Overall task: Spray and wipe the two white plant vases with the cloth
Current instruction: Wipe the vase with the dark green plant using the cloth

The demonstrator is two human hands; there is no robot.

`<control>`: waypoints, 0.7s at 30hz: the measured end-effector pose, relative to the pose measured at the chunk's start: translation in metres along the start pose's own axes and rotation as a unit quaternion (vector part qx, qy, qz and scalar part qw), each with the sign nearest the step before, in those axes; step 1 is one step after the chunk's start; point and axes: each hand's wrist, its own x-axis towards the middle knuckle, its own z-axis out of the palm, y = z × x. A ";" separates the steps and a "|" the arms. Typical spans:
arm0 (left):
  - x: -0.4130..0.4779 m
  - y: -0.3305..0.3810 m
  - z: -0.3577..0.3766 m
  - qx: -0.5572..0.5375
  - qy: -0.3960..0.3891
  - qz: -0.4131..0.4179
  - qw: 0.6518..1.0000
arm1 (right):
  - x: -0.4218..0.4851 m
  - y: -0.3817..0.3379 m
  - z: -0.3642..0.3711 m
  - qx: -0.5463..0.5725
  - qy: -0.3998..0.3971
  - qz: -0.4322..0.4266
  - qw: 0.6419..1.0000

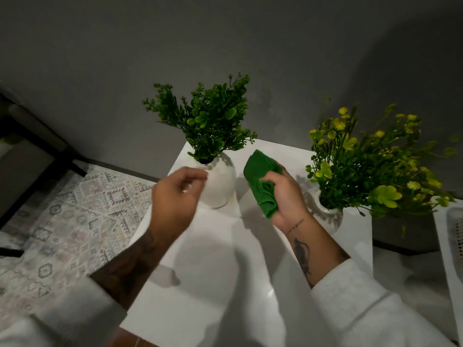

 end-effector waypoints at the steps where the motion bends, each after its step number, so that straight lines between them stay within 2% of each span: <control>1: 0.008 -0.001 -0.005 0.003 0.032 -0.018 0.999 | 0.002 -0.002 0.005 -0.044 0.008 -0.022 0.999; 3: 0.023 -0.006 -0.013 0.039 0.059 -0.054 0.996 | 0.005 -0.005 0.014 -0.129 0.016 -0.071 0.989; 6: 0.042 -0.013 -0.016 0.097 0.006 -0.091 0.991 | 0.008 -0.004 0.029 -0.249 -0.004 -0.146 0.958; 10: 0.053 -0.012 -0.009 0.066 -0.070 -0.104 0.990 | -0.002 0.006 0.049 -0.373 -0.065 -0.223 0.898; 14: 0.053 -0.013 -0.003 0.039 -0.090 -0.089 0.991 | -0.007 0.027 0.047 -0.454 -0.098 -0.273 0.842; 16: 0.054 -0.014 0.000 0.046 -0.082 -0.075 0.993 | -0.007 0.034 0.040 -0.453 -0.094 -0.269 0.845; 21: 0.055 -0.017 0.003 0.061 -0.072 -0.046 0.994 | 0.005 0.040 0.027 -0.376 -0.069 -0.224 0.897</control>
